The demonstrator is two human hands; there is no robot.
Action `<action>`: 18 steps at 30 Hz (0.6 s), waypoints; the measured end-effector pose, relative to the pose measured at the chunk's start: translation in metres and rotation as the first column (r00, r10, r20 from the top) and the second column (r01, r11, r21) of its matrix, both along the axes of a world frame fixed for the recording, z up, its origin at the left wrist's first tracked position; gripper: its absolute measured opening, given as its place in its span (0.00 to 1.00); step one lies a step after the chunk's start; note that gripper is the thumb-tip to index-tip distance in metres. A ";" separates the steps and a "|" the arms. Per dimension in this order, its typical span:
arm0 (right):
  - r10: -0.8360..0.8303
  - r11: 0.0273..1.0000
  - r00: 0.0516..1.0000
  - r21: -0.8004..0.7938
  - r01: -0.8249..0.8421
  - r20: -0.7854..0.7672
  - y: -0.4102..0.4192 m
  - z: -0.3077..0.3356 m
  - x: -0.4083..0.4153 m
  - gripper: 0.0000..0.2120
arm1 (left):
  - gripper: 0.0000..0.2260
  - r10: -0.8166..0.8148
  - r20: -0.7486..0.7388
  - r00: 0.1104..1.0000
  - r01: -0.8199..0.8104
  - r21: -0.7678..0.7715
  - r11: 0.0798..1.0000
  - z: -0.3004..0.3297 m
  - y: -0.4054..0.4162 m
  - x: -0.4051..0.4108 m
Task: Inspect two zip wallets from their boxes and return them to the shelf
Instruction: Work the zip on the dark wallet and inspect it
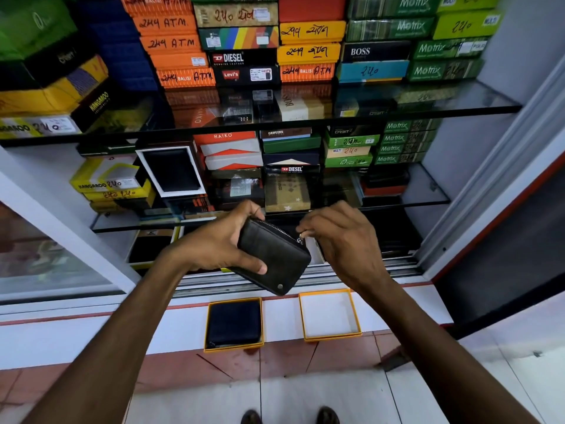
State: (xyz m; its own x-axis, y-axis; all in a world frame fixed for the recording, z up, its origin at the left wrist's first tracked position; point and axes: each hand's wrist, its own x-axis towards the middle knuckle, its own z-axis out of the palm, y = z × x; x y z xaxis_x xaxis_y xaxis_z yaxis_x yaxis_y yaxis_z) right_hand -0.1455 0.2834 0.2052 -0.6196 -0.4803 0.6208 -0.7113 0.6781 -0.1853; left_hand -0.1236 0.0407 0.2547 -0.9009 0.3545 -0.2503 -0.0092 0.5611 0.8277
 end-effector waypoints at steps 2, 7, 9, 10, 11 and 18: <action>0.032 0.997 0.997 0.067 -0.027 -0.074 -0.006 0.006 0.001 0.09 | 0.34 -0.060 -0.010 0.998 0.059 -0.086 0.995 0.001 0.002 0.000; 0.072 0.997 0.982 0.014 -0.071 -0.176 -0.023 0.021 0.003 0.07 | 0.36 -0.175 -0.038 0.984 0.163 -0.215 0.963 -0.003 0.024 0.003; 0.068 0.998 0.983 0.001 -0.068 -0.172 -0.027 0.018 0.002 0.06 | 0.37 -0.156 -0.048 0.987 0.145 -0.185 0.972 -0.006 0.028 0.005; 0.068 0.997 0.986 -0.019 -0.072 -0.151 -0.028 0.015 0.001 0.05 | 0.36 -0.146 -0.050 0.988 0.135 -0.173 0.976 -0.006 0.029 0.006; 0.072 0.996 0.990 -0.048 -0.078 -0.122 -0.028 0.013 0.001 0.05 | 0.35 -0.139 -0.055 0.989 0.129 -0.159 0.979 -0.007 0.029 0.007; 0.104 0.739 0.876 -0.625 0.249 0.472 -0.013 0.006 0.015 0.14 | 0.29 0.081 -0.096 0.992 -0.074 0.073 0.995 -0.024 0.017 0.005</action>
State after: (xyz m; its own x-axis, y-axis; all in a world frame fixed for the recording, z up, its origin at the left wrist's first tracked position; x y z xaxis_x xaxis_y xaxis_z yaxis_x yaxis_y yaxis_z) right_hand -0.1305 0.2704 0.2113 -0.9191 -0.0066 0.3939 -0.3771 0.3042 -0.8748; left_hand -0.1187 0.0580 0.2307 -0.9455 0.2957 -0.1365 0.0327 0.5030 0.8637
